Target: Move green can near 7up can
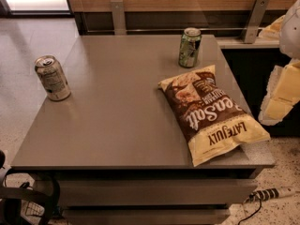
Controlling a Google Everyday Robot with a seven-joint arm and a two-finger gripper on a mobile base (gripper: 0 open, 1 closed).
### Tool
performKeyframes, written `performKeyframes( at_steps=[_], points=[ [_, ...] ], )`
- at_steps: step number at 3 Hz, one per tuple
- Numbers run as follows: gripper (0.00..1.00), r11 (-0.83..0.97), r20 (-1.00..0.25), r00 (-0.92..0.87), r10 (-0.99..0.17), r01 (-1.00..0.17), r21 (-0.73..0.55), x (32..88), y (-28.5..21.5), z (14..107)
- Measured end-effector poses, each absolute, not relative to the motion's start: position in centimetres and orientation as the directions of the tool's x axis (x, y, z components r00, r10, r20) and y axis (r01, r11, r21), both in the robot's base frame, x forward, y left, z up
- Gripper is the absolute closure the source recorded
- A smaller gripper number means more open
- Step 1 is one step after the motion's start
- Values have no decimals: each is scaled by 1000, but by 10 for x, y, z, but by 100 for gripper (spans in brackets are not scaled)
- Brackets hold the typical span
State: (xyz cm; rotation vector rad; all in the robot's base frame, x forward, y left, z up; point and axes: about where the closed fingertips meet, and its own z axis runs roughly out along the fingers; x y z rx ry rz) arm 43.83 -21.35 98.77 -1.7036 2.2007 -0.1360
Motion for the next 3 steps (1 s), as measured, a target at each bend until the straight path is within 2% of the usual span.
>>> performKeyframes(
  at_steps=[3],
  points=[
    [0,305,-251,-233,-940,-904,-301,448,-217,989]
  ],
)
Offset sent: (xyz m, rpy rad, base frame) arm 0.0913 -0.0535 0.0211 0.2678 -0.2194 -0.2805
